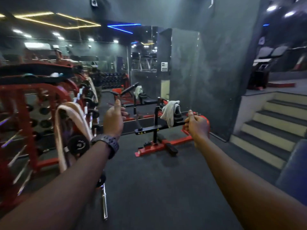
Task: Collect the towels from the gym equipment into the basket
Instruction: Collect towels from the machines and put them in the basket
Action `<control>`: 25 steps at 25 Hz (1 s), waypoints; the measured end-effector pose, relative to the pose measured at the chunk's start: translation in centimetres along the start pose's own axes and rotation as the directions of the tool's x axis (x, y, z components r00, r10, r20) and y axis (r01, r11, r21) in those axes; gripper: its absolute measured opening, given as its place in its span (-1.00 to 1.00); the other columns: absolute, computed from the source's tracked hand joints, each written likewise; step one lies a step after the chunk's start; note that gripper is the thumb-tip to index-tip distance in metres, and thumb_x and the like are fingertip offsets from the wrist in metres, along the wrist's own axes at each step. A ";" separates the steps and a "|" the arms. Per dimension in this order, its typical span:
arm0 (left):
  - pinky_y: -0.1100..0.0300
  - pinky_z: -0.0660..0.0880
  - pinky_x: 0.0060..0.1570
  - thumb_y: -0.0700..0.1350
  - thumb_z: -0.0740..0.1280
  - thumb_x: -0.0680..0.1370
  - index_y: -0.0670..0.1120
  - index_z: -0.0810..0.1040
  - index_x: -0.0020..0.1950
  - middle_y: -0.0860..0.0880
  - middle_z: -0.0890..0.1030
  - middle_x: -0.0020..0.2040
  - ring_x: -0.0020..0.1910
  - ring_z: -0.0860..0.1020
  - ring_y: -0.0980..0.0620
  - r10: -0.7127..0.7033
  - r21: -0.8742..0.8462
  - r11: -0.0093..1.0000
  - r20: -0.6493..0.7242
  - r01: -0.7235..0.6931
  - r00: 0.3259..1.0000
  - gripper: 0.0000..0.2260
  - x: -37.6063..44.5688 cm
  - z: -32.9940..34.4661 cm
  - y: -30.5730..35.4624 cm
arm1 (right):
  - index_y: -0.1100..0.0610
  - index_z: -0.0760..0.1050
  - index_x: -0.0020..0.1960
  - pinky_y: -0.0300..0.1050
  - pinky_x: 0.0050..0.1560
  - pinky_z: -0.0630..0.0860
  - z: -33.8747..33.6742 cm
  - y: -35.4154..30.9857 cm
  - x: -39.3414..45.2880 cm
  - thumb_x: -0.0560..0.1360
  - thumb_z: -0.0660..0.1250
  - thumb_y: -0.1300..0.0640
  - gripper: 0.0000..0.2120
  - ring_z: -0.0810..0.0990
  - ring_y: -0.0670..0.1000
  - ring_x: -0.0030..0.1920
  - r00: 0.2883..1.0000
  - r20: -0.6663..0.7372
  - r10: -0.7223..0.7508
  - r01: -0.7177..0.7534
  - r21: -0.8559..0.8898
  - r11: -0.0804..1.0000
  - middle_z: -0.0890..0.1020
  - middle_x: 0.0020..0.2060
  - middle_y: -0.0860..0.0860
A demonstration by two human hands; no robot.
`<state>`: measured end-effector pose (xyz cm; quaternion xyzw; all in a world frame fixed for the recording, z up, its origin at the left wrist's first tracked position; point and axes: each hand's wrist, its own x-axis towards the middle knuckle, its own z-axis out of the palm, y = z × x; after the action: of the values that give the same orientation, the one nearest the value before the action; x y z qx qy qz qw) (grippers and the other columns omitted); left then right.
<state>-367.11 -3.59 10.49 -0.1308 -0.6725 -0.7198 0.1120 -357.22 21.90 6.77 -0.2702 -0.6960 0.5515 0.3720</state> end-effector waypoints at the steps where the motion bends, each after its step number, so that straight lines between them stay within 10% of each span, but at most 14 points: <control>1: 0.06 0.43 -0.13 0.19 0.09 0.67 -0.07 0.54 -0.19 -0.07 0.62 -0.24 -0.31 0.53 0.00 0.000 -0.004 1.000 0.038 0.000 0.999 -0.55 1.9 2.1 -1.1 | 0.07 0.56 -0.40 0.26 0.00 0.62 0.6 0.4 1.9 0.53 0.23 -0.23 -0.51 0.67 0.21 -0.26 0.999 -0.044 -0.006 0.006 0.000 1.000 0.64 -0.43 0.01; 8: 0.01 0.49 -0.09 0.16 0.10 0.67 -0.09 0.54 -0.17 -0.09 0.63 -0.21 -0.26 0.55 -0.05 0.004 -0.090 0.996 0.224 0.017 0.974 -0.57 16.0 13.1 -5.5 | 0.10 0.57 -0.33 -0.26 -0.58 0.44 9.2 0.9 13.2 0.64 0.24 -0.16 -0.52 0.56 -0.09 -0.52 0.979 -0.202 -0.012 0.009 -0.015 1.000 0.60 -0.54 -0.05; 15: -0.14 0.52 0.01 0.26 0.11 0.57 -0.20 0.61 -0.05 -0.19 0.68 -0.13 -0.19 0.58 -0.10 0.003 -0.119 0.992 0.413 0.051 0.911 -0.44 28.2 24.2 -9.5 | 0.12 0.61 -0.29 0.19 0.04 0.62 16.9 -0.4 25.3 0.64 0.21 -0.18 -0.50 0.71 0.15 -0.15 0.969 -0.231 -0.082 0.058 -0.109 0.992 0.71 -0.30 0.08; 25: -0.05 0.44 -0.16 0.35 0.13 0.47 -0.15 0.58 -0.12 -0.18 0.66 -0.19 -0.23 0.56 -0.14 -0.008 -0.120 0.990 0.436 0.067 0.900 -0.43 45.3 44.0 -18.9 | 0.04 0.58 -0.34 0.17 0.08 0.61 18.3 7.3 51.6 0.63 0.21 -0.20 -0.51 0.71 0.09 -0.17 0.961 -0.264 -0.081 0.042 -0.150 0.988 0.68 -0.38 -0.02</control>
<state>-414.44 42.33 10.84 -0.2821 -0.6337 -0.7175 -0.0636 -402.23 53.94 8.91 -0.3468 -0.6846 0.4464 0.4602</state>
